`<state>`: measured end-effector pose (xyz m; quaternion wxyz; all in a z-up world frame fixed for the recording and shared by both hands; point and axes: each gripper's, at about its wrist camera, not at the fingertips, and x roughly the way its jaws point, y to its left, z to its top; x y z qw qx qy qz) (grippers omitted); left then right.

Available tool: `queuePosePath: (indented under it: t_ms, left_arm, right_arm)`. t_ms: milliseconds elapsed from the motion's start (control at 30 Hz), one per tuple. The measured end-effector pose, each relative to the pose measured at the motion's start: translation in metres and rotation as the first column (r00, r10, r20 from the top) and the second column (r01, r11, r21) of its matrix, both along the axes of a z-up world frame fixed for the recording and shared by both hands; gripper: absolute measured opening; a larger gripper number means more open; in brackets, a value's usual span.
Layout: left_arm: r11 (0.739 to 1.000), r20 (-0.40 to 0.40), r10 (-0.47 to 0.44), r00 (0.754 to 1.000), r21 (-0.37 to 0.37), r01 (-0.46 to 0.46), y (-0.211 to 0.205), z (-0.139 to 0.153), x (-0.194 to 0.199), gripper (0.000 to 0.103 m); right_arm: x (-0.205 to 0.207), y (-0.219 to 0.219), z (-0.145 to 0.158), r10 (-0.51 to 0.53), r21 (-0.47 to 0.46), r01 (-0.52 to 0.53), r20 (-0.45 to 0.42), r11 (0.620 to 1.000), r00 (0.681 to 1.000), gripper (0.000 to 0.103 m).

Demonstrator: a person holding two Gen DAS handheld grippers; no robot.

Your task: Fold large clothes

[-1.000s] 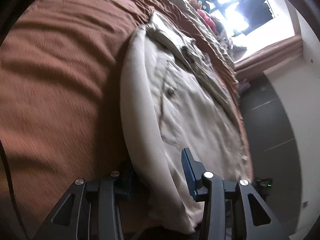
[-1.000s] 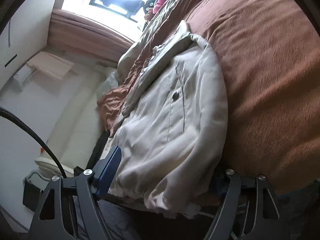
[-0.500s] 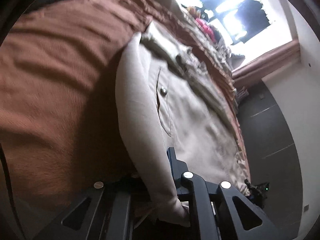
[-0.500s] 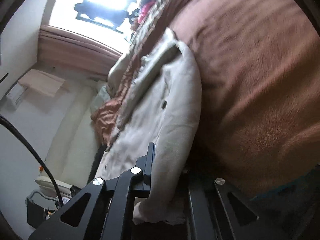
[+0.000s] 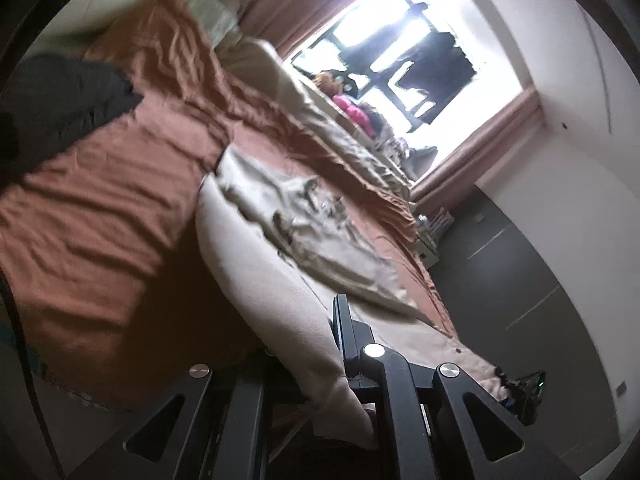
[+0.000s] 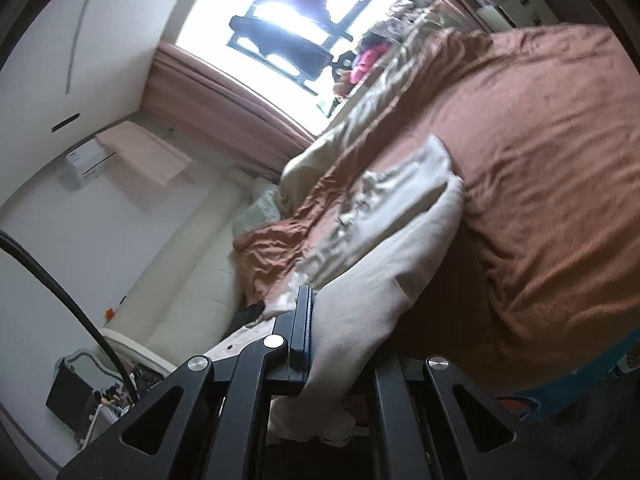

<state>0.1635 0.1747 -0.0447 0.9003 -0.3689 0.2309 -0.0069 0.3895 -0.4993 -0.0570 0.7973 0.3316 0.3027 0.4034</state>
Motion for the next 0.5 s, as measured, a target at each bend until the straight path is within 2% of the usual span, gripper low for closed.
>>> queuePosePath:
  t_ms: [67, 233, 500]
  left_arm:
    - [0.999, 0.022, -0.001, 1.000, 0.044, 0.000, -0.006, 0.021, -0.014, 0.009]
    - [0.996, 0.097, 0.001, 0.995, 0.088, -0.009, -0.018, 0.062, -0.043, 0.009]
    - [0.991, 0.157, -0.018, 0.987, 0.131, -0.003, -0.035, 0.109, -0.083, 0.009]
  right_arm:
    - [-0.015, -0.007, 0.012, 0.009, -0.001, -0.009, 0.020, 1.000, 1.000, 0.003]
    - [-0.047, -0.021, 0.036, 0.021, 0.006, -0.021, 0.075, 1.000, 0.997, 0.003]
    - [-0.061, -0.027, 0.045, 0.038, 0.025, -0.042, 0.139, 0.999, 0.990, 0.003]
